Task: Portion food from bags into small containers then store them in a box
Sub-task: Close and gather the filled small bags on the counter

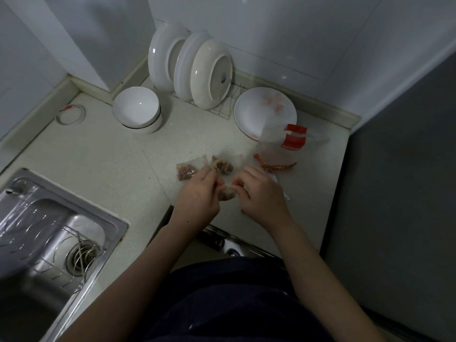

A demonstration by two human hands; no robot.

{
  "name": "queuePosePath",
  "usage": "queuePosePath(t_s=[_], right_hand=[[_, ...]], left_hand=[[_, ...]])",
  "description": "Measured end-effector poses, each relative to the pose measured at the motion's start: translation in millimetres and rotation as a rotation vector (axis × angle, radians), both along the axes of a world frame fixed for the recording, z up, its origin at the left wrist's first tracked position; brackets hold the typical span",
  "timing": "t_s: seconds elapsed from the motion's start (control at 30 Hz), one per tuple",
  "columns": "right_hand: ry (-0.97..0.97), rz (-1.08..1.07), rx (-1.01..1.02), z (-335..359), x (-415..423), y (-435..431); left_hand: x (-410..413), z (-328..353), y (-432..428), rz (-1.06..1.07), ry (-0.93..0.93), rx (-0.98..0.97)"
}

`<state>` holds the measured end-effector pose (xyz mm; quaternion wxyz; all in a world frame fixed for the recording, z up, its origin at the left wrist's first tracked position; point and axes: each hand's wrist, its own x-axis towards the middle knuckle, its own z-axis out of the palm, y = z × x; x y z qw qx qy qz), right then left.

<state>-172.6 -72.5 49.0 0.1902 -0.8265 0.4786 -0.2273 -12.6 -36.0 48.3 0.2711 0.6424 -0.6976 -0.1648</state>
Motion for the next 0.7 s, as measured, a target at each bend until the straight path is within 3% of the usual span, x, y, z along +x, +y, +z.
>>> queuePosePath(t_s=[0.7], right_hand=[[0.070,0.036,-0.023,-15.0,1.5,1.9]], left_hand=[[-6.7,-10.3,0.5,-0.025,0.033,0.032]])
